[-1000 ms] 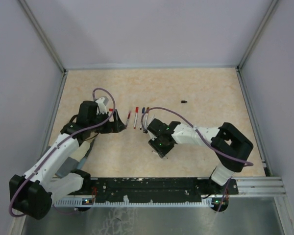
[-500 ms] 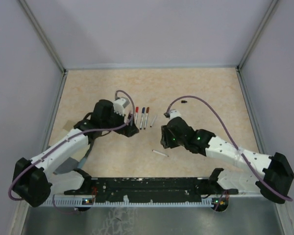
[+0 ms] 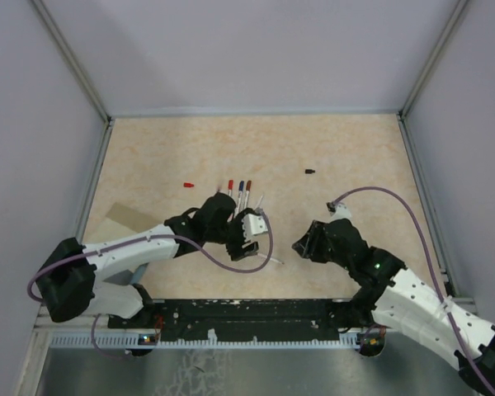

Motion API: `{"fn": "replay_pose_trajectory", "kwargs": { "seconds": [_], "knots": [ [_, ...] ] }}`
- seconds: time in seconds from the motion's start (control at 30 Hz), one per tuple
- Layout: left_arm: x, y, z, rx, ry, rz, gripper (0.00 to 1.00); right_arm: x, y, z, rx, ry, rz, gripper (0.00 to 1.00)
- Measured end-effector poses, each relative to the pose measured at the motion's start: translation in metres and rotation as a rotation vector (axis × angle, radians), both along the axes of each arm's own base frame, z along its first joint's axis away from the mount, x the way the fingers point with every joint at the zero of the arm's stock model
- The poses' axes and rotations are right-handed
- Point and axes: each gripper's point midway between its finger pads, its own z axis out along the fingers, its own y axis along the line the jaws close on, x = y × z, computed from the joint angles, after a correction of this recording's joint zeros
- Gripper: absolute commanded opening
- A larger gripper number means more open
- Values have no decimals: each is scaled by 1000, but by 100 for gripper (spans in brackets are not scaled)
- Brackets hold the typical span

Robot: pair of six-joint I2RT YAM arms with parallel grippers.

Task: Insert the pens into the pen caps
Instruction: Pick up the pen from the center of the board.

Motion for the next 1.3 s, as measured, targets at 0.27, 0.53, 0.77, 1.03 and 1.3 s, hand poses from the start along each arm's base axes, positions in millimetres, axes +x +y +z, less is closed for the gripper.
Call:
{"fn": "replay_pose_trajectory", "kwargs": {
  "seconds": [0.27, 0.53, 0.77, 1.03, 1.3],
  "knots": [
    [-15, -13, -46, 93, -17, -222, 55, -15, -5, -5, 96, 13, -22, 36],
    [-18, -32, -67, 129, -14, -332, 50, -21, -7, -5, 130, 26, -26, 36],
    [-20, -36, -90, 192, -4, -356, 41, -24, -8, -7, 125, 36, -27, 36],
    [-13, -47, -92, 220, -28, -360, 19, -24, -8, -7, 124, 37, -27, 36],
    [-11, -47, -92, 240, 0, -319, 12, -24, -12, -11, 117, 56, -59, 36]
  ]
}}
